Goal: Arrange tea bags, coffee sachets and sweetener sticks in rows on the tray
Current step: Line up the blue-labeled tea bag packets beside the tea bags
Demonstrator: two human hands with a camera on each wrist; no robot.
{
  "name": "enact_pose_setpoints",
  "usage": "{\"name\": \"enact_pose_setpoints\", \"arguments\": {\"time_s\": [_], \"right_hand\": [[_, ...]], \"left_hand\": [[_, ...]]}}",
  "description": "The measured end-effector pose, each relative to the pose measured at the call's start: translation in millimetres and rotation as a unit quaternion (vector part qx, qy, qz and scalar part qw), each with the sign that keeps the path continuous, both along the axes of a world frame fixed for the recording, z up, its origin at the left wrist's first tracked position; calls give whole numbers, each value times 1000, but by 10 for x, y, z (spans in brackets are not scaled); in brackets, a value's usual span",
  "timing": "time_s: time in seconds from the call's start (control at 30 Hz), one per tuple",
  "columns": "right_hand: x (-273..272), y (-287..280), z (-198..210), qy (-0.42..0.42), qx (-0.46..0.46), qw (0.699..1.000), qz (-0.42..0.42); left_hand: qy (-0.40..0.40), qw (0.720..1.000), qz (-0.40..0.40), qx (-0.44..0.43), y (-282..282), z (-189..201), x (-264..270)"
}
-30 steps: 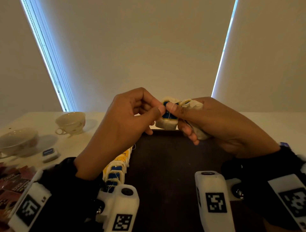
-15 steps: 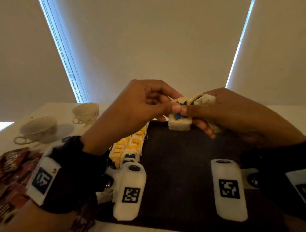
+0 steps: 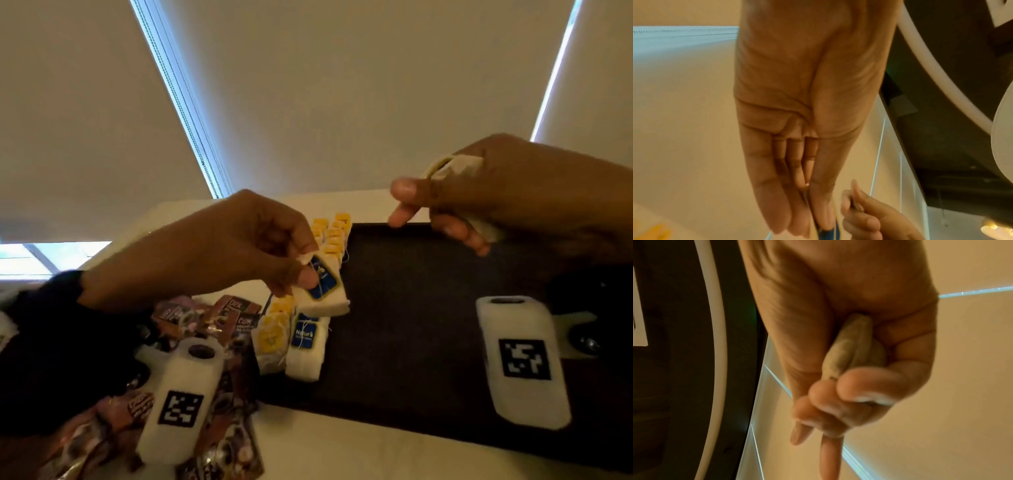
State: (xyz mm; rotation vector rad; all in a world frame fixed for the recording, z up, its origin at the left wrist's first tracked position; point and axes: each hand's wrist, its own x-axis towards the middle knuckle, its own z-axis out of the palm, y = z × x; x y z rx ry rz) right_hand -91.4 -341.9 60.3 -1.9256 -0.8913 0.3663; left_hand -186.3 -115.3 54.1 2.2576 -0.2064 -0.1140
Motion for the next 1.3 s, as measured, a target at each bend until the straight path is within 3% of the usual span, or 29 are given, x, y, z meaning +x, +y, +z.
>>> {"name": "enact_pose_setpoints", "arguments": {"time_s": [0.13,0.3,0.5,0.63,0.77,0.87,1.0,1.1,1.2,1.3], "right_hand": [[105,-146,123,14,-4,999,-30],[154,-274,200,29,-11,999,-28],[126,-304,244,45,-22,999,-1],[147,-313,244,50,-22,999,0],[125,-323,236,58,-22,998,-6],[41,-275,240,53,-24,998,-9],[-218,-154,183,-13,-23,1000,-5],[-431,-25,-36,13,-126,991,42],[-562,69,-282,39,-263,962,67],[-709,121,-484,8,-360,930,71]], "left_hand": [[89,995,-3,52,307,-211,-182],[131,985,30,110,534,-523,-209],[228,967,14,115,510,-633,-74],[160,961,25,223,478,-741,6],[50,930,60,360,410,-802,-88],[-14,922,45,383,387,-814,-224],[-16,924,27,380,290,-826,-362],[-5,931,41,363,297,-857,-360],[-20,936,48,348,337,-930,-317],[-66,938,34,340,358,-941,-323]]}}
